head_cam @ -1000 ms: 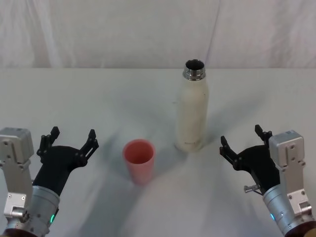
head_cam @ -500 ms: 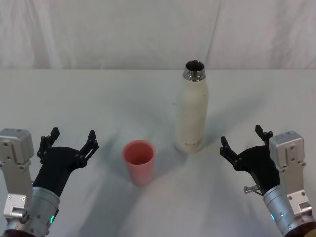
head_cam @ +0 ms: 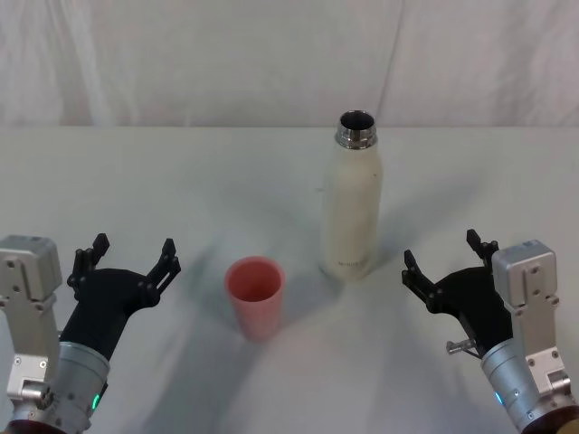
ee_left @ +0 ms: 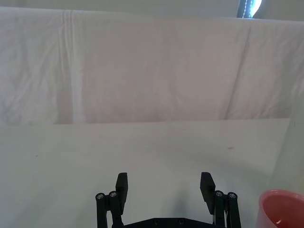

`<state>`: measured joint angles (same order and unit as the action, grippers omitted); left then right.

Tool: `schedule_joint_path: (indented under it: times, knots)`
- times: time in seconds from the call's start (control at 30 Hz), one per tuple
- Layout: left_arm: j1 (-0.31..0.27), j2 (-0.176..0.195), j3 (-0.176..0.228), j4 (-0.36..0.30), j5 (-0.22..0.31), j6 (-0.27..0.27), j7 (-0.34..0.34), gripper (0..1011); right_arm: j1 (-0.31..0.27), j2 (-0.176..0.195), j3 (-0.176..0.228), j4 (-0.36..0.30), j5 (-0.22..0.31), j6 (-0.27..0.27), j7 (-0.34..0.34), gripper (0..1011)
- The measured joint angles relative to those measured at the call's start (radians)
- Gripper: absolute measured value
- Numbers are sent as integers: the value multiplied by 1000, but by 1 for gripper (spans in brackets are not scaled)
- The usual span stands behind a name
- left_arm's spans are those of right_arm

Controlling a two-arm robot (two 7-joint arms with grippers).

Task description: Grasp the thermos with one hand and pour water into the cup lid.

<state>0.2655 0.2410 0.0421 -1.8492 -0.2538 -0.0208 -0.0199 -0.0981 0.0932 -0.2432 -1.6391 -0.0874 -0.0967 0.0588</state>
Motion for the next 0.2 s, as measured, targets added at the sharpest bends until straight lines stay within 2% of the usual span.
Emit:
schedule_joint_path:
  times: [0.2]
  knots:
    - [0, 0, 0, 0, 0, 0, 0, 1001, 0, 0, 0, 0, 1, 0, 1, 1001]
